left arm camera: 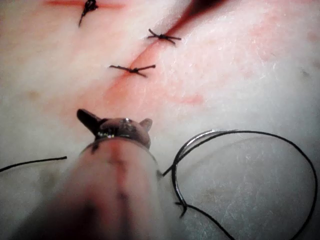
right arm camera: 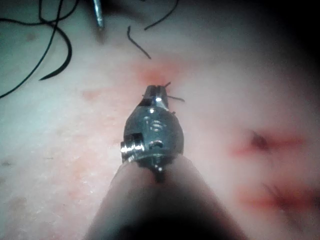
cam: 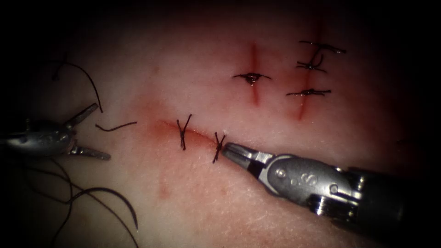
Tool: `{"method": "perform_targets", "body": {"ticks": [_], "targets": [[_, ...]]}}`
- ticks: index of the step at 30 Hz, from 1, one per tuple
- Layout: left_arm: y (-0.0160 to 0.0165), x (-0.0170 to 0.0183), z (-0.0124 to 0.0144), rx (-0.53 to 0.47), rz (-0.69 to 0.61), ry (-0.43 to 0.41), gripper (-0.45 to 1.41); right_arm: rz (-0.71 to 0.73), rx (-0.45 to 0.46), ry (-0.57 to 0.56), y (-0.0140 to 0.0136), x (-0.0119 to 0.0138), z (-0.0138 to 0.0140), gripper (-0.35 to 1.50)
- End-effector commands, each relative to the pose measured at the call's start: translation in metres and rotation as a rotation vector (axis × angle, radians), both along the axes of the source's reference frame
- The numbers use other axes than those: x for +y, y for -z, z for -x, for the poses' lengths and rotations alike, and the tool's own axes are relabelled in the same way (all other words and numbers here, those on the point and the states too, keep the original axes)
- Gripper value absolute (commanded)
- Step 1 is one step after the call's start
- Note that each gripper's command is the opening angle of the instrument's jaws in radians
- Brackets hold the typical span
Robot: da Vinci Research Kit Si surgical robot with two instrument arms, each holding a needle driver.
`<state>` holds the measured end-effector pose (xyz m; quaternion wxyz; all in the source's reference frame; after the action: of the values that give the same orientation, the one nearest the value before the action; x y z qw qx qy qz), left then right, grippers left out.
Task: Wound Closure
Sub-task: Set the cut suture end down with the left end-effector, then grab the needle near the tip with the left needle driver.
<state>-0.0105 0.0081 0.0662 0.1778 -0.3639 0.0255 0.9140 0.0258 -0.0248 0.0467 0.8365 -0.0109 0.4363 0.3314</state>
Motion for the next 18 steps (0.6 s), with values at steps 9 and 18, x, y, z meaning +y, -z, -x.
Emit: {"method": "perform_targets", "body": {"ticks": [9,18], "targets": [[0.0030,-0.0036,0.0043,0.073,-0.027,-0.174,0.69,0.005,0.000,0.000,-0.0008,0.0001,-0.0009,-0.35],[0.0025,-0.0074,0.0048,0.230,0.083,-0.270,0.64,0.009,0.000,0.001,-0.0010,-0.0001,-0.0009,-0.35]]}}
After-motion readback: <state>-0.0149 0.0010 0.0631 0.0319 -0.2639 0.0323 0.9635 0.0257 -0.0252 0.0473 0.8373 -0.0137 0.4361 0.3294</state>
